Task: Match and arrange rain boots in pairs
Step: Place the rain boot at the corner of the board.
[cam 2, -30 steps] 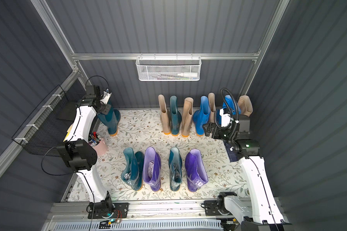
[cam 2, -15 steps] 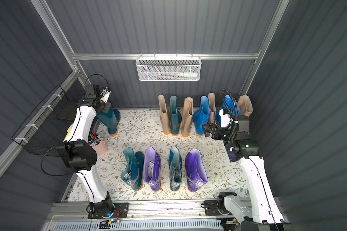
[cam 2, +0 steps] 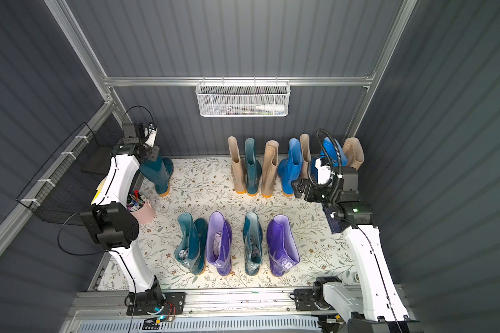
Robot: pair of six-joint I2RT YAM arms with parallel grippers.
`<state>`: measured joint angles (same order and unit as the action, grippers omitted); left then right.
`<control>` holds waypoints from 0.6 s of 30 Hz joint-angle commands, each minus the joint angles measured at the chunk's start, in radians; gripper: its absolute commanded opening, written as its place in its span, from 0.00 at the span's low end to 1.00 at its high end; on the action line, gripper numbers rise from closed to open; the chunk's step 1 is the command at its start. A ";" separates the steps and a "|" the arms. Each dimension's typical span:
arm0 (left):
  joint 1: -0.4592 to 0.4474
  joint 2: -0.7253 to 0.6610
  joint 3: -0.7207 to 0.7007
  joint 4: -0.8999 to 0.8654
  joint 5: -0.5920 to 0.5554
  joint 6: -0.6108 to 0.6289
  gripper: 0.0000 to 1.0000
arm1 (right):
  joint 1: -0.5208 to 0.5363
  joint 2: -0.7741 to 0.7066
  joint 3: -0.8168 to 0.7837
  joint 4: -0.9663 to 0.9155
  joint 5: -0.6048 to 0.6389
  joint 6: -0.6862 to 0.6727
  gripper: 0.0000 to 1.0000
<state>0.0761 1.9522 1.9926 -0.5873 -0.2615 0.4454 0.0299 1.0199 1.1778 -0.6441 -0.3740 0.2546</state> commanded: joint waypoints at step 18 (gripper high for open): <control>-0.077 -0.091 0.063 0.060 -0.269 0.006 0.30 | 0.027 0.014 0.075 -0.051 0.020 -0.003 0.99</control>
<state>0.0048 1.9083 2.0159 -0.5335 -0.4908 0.4477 0.0479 1.0325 1.2182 -0.6750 -0.3668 0.2543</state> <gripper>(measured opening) 0.294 0.991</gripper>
